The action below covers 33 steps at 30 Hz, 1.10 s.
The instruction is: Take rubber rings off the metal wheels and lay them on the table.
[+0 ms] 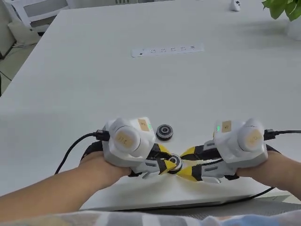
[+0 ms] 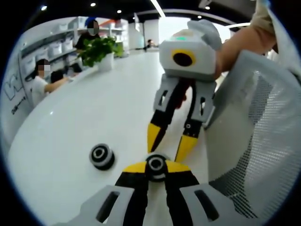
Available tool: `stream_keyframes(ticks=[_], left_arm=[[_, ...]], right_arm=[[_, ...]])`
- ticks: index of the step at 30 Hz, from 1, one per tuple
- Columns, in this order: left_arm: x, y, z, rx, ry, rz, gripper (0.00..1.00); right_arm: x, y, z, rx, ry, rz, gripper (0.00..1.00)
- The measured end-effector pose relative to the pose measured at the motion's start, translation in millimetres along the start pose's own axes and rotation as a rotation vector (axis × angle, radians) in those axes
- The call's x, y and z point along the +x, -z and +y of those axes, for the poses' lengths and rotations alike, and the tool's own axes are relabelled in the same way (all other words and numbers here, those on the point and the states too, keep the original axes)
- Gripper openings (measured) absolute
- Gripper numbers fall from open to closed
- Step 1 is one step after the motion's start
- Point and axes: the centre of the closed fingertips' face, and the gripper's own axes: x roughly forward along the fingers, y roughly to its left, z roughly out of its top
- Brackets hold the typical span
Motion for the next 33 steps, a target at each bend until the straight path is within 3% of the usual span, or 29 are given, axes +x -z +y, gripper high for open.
stream_keyframes(ticks=[5, 10, 22, 33], left_arm=[[-0.2, 0.0, 0.6, -0.003, 0.002, -0.003, 0.13], [0.0, 0.0, 1.4, -0.006, 0.0, -0.005, 0.13], [0.2, 0.3, 2.4, -0.015, -0.003, -0.005, 0.13], [0.2, 0.1, 2.0, -0.016, -0.009, -0.001, 0.13]], right_arm=[[1.9, -2.0, -5.3, 0.046, 0.005, -0.017, 0.24], [2.8, -0.6, -1.7, 0.012, 0.001, -0.012, 0.19], [-2.5, 4.3, -4.5, 0.025, 0.021, -0.005, 0.04], [-2.2, 3.2, -5.8, 0.062, 0.033, -0.002, 0.0]])
